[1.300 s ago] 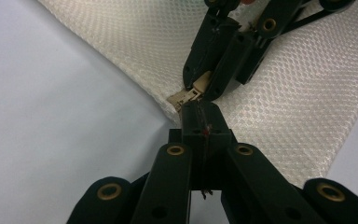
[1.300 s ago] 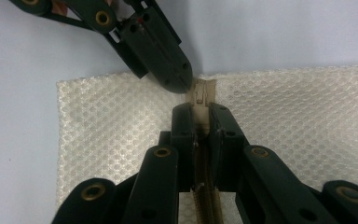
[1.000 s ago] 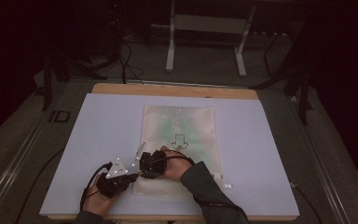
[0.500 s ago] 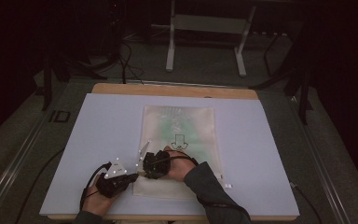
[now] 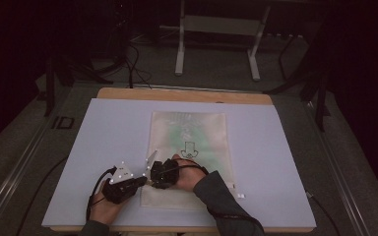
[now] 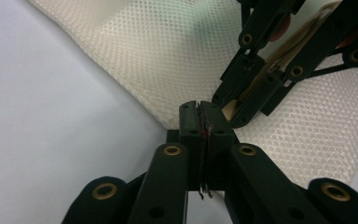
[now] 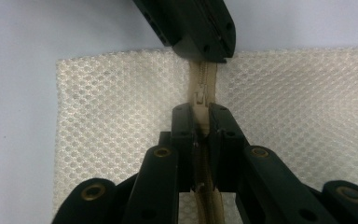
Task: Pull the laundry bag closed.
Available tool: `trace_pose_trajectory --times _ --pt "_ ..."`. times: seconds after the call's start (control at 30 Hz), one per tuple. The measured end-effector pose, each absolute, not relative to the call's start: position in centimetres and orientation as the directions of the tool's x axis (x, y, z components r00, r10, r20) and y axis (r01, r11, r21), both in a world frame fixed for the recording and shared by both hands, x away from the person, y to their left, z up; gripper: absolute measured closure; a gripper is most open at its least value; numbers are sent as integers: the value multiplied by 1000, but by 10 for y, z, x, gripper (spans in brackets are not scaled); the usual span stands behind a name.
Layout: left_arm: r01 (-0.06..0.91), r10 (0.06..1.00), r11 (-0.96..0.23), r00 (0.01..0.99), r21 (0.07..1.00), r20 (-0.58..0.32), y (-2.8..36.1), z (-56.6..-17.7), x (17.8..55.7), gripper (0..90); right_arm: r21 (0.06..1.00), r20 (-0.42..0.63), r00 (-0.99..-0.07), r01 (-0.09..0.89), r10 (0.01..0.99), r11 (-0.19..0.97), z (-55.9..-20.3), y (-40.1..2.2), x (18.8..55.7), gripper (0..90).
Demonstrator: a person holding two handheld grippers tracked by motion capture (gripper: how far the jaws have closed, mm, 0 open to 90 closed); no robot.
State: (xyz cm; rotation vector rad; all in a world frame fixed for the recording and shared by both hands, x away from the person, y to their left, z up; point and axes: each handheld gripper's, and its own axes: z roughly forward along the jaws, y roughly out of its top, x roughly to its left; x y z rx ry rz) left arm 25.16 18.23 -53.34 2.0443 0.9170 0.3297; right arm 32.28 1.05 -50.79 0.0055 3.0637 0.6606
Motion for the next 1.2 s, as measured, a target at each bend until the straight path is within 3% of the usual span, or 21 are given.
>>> trace_pose_trajectory --times 0.43,0.83,1.03,1.07,1.2 --pt "496 712 -362 694 789 -110 178 -537 260 878 411 -9 -1000 3 7 912 -508 11 322 820" --pt "494 717 -419 695 762 -56 172 -541 260 894 415 -15 -1000 -4 3 910 -508 13 322 819" --pt "523 735 -369 670 768 -104 167 -543 259 896 386 -20 -1000 -13 -6 923 -507 17 321 820" --pt "513 722 -417 688 750 -69 169 -541 260 897 381 -24 -1000 -23 -15 924 -507 17 321 820" --pt "514 721 -417 690 750 -72 170 -541 260 897 344 -38 -999 -36 -25 938 -504 17 321 821"
